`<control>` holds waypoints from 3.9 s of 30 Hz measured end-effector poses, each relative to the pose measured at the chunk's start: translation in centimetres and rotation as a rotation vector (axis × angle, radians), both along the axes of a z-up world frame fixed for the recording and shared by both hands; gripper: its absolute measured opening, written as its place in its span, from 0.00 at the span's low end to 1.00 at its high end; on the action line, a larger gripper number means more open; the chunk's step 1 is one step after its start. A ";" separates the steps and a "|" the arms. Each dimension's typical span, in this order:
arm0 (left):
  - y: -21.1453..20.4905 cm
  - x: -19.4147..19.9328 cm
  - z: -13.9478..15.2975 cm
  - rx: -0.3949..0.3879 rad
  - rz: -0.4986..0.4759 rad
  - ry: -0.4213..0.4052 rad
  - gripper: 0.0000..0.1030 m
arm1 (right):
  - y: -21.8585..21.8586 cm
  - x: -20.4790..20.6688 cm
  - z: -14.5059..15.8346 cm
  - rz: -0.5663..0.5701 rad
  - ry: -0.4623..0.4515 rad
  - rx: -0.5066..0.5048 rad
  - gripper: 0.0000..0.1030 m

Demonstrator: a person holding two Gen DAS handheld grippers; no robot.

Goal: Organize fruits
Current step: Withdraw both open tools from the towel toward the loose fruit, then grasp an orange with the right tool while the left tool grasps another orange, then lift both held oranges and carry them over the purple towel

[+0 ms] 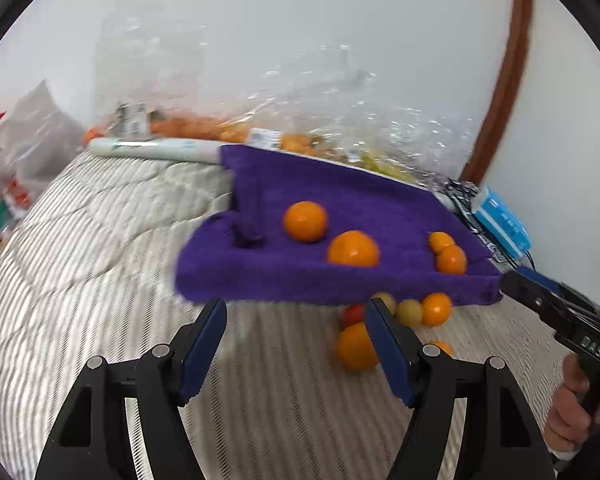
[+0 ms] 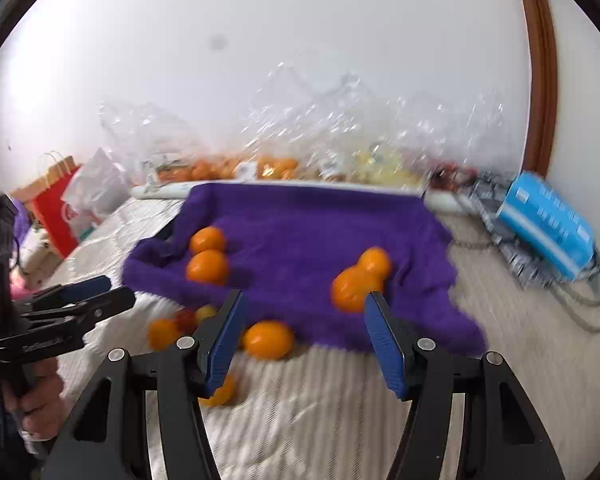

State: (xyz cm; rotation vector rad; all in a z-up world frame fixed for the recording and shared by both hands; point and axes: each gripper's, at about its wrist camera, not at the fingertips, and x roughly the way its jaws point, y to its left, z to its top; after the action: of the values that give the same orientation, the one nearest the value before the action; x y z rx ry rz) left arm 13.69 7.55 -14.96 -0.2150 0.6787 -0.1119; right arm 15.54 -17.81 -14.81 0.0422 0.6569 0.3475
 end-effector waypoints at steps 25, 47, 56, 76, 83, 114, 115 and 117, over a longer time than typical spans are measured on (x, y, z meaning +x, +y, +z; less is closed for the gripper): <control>1.5 -2.6 -0.8 0.070 0.046 0.023 0.68 | 5.8 -1.7 -4.7 0.020 0.123 -0.099 0.34; -5.8 1.3 -2.2 0.051 -0.046 0.134 0.56 | -2.5 -3.7 -3.4 -0.102 -0.023 -0.173 0.34; -7.2 2.0 -3.0 0.057 -0.028 0.171 0.31 | -3.5 -3.3 -3.8 -0.075 0.017 -0.088 0.34; -6.1 0.3 -1.9 -0.076 -0.050 0.056 0.30 | -4.7 -3.4 -3.8 -0.031 0.024 0.021 0.34; -5.3 -0.4 -1.4 -0.070 0.003 0.026 0.30 | -4.3 -4.3 -2.0 0.028 -0.003 0.069 0.34; -3.2 2.1 11.0 -0.002 0.001 0.048 0.30 | -3.8 1.5 11.3 -0.064 -0.091 0.083 0.34; -3.2 2.5 11.0 0.002 0.002 0.049 0.30 | -3.9 2.0 11.4 -0.064 -0.091 0.081 0.34; -3.4 3.4 11.1 0.013 0.007 0.055 0.30 | -3.9 2.9 11.3 -0.061 -0.088 0.079 0.34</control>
State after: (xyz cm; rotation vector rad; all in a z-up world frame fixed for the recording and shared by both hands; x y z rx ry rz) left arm 17.12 4.20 -3.89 -0.2088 0.7331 -0.0956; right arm 18.43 -21.71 -3.48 0.1211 0.5537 0.3149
